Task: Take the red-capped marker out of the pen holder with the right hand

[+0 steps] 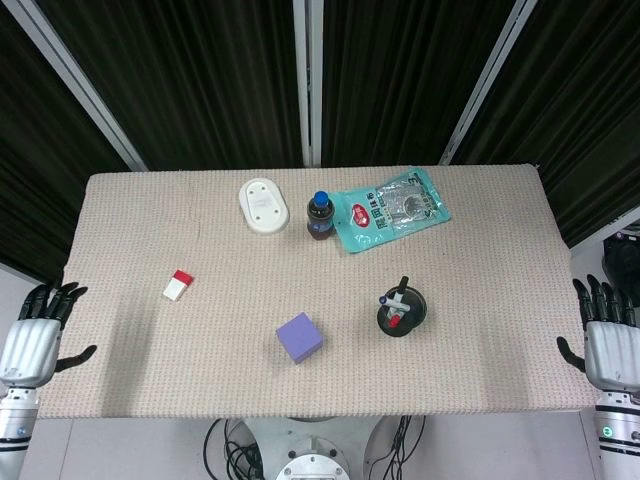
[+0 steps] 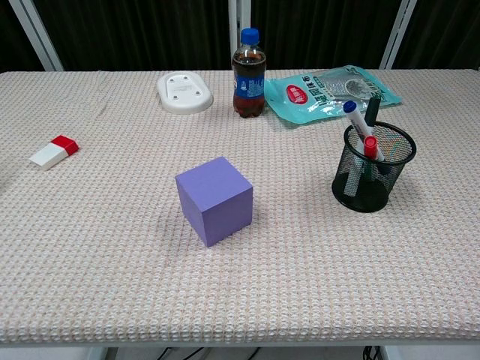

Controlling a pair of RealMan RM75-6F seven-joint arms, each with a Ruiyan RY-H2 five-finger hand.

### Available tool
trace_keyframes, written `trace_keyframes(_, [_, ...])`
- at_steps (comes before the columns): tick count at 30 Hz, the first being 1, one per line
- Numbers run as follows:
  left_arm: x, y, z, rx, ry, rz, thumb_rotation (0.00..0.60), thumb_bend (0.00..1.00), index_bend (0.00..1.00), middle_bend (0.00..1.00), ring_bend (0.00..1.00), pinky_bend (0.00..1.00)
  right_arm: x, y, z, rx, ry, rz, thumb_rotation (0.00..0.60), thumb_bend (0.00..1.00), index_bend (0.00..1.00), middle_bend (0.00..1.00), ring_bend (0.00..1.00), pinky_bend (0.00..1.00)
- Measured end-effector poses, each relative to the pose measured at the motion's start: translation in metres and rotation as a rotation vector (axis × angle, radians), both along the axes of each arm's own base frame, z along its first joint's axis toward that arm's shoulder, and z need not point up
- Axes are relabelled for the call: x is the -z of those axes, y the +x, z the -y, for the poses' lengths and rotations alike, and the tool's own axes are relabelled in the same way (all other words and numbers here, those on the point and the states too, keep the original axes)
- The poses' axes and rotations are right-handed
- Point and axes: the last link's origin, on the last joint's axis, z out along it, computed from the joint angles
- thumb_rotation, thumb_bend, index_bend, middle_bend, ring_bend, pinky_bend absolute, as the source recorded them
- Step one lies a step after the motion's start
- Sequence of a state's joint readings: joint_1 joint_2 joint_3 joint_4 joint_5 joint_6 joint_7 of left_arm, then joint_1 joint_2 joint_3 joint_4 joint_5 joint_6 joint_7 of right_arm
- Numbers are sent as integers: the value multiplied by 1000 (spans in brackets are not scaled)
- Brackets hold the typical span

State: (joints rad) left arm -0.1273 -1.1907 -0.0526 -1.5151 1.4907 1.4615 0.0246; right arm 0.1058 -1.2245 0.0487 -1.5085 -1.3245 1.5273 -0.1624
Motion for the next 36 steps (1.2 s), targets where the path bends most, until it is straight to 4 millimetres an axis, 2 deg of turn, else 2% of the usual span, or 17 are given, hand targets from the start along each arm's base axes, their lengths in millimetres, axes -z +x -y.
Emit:
trace_keyframes(9, [3,1,-1,9,-9,-2,600,129,153,111,0,83,1,4,1,-31,25,49,600,176,0,0,0,0])
trace_keyframes(16, [0,0,-2,3,6,7,600,129,156,111,0,83,13,30,7,-157,95,53,600,176,5,0,0,0])
trace_keyframes(22, [0,-4,0,-11,-3,10,600,130,162,111,0,84,44,66,22,-284,201,53,600,176,146,0,0,0])
trace_keyframes(32, [-7,-8,8,-27,15,11,600,130,161,111,0,84,95,118,44,-414,339,122,600,176,259,0,0,0])
trace_keyframes(36, [-8,-11,10,-32,15,12,600,130,161,111,0,83,106,129,46,-438,348,141,600,176,304,0,0,0])
